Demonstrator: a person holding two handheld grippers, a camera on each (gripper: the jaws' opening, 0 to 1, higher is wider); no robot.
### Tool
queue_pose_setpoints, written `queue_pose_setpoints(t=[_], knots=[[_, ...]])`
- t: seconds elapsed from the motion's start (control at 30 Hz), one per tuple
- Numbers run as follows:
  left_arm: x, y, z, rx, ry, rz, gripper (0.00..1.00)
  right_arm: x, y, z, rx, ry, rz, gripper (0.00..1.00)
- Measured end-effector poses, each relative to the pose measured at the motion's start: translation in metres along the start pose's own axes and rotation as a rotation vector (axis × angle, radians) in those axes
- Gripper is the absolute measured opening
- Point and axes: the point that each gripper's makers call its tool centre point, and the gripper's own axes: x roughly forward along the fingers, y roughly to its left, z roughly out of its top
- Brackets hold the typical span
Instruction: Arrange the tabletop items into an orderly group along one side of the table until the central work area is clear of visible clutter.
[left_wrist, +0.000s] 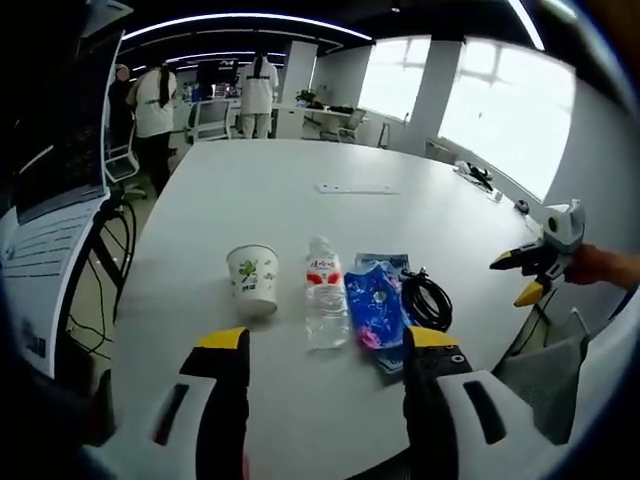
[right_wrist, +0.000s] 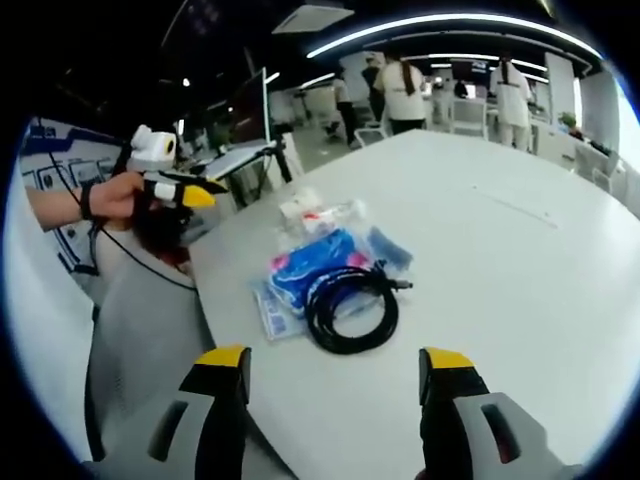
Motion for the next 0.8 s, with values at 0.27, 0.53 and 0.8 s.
queue_pose_setpoints(t=[0.27, 0.53, 0.8], knots=[[0.002, 0.006, -0.002, 0.007, 0.001, -0.028, 0.61, -0.004, 0.007, 0.002, 0.029, -0.015, -0.037, 0.69], [0.007, 0.017, -0.005, 0.042, 0.02, -0.056, 0.6, 0.0, 0.02, 0.002, 0.051, -0.033, -0.076, 0.69], [0.022, 0.048, -0.002, 0.004, 0.035, -0.008, 0.56, 0.007, 0.027, 0.002, 0.085, -0.049, -0.105, 0.69]])
